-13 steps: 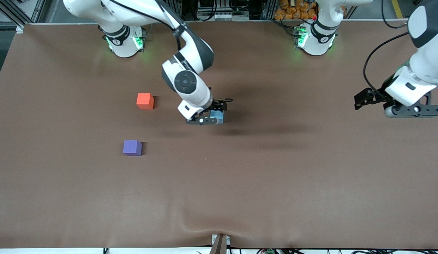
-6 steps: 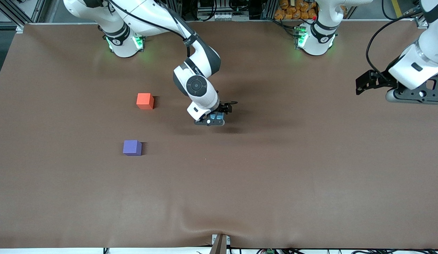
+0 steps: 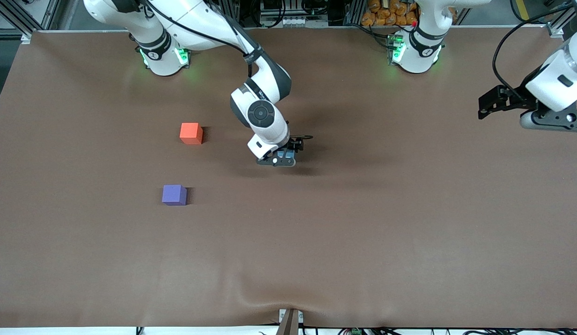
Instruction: Place blue block between orange and purple blocks
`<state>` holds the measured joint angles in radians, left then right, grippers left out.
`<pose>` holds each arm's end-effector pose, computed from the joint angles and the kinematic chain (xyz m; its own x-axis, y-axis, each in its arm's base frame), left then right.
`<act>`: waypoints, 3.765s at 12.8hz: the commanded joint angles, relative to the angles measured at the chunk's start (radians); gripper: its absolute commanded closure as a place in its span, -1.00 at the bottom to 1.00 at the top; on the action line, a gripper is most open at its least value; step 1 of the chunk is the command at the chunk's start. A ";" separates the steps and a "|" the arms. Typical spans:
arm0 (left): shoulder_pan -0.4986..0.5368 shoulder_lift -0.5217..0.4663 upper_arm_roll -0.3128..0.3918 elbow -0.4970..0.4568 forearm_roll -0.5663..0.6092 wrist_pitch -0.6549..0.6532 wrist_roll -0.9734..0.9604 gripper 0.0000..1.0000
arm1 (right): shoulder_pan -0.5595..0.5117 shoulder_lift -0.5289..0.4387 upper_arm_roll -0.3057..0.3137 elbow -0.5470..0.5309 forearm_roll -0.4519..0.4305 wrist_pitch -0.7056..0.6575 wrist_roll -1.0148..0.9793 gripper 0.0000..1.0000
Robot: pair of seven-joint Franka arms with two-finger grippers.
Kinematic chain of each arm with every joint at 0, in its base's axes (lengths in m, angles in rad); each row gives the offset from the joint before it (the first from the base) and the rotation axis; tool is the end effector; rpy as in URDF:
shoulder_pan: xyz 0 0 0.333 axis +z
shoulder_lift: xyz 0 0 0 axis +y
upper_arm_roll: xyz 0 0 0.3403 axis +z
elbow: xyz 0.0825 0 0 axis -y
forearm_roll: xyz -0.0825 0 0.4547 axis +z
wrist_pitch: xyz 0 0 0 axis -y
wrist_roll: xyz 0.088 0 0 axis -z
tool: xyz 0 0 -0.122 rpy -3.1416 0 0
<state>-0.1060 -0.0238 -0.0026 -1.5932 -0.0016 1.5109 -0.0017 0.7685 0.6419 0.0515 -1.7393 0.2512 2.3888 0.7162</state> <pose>0.6061 -0.0663 0.6314 0.9926 -0.1066 -0.0585 -0.1067 -0.9943 0.0014 0.4979 0.5373 0.1634 0.9867 -0.0786 -0.1420 -0.0991 -0.9847 -0.1431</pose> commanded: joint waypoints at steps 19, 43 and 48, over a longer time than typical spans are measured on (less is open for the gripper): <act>0.049 -0.010 -0.053 0.032 0.025 -0.061 0.008 -1.00 | -0.620 -0.400 -0.021 -0.463 -0.029 -0.167 -0.689 1.00; 0.060 0.013 -0.051 0.070 0.046 -0.054 0.025 -1.00 | -0.650 -0.364 -0.019 -0.328 0.057 -0.376 -0.687 -1.00; 0.054 0.015 -0.057 0.090 0.040 -0.054 0.017 -1.00 | -0.680 -0.353 -0.021 0.116 0.042 -0.815 -0.688 -1.00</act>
<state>-0.0510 -0.0174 -0.0548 -1.5268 0.0281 1.4686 0.0001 0.1136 0.2629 0.0178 -1.7318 0.2895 1.6294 0.0452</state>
